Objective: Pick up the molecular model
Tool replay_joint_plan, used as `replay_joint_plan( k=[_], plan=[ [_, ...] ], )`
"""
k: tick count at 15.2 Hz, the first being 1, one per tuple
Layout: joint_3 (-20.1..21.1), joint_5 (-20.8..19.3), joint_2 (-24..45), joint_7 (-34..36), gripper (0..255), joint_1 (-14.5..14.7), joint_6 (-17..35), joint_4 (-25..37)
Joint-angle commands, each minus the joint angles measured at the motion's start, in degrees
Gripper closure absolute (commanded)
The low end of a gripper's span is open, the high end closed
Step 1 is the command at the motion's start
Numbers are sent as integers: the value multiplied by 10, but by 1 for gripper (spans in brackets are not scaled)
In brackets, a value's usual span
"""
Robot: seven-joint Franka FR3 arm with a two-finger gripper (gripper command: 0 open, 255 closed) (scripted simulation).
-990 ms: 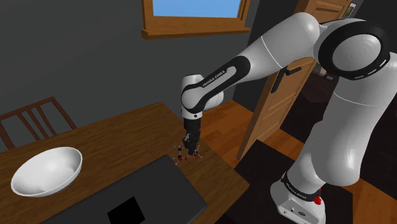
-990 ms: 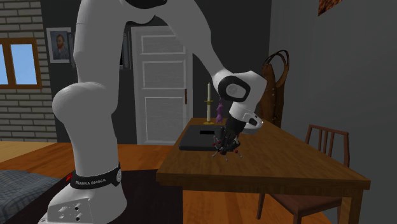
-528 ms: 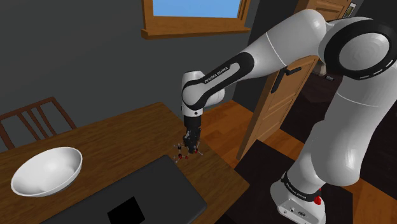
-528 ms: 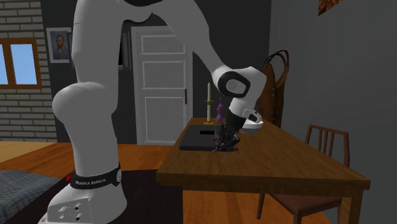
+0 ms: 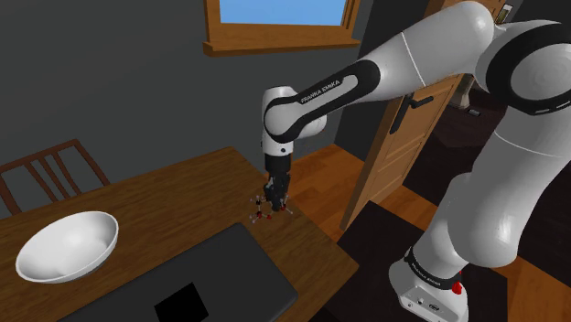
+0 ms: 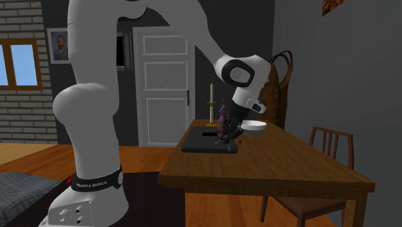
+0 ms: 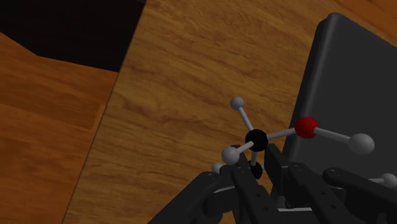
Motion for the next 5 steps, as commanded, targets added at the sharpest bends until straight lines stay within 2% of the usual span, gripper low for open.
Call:
replay_joint_plan(
  k=[1, 5],
  plan=[
    [-1, -2, -10, 4, 255, -1, -14, 4],
    [-1, -4, -20, 9, 255, -1, -30, 10]
  ],
)
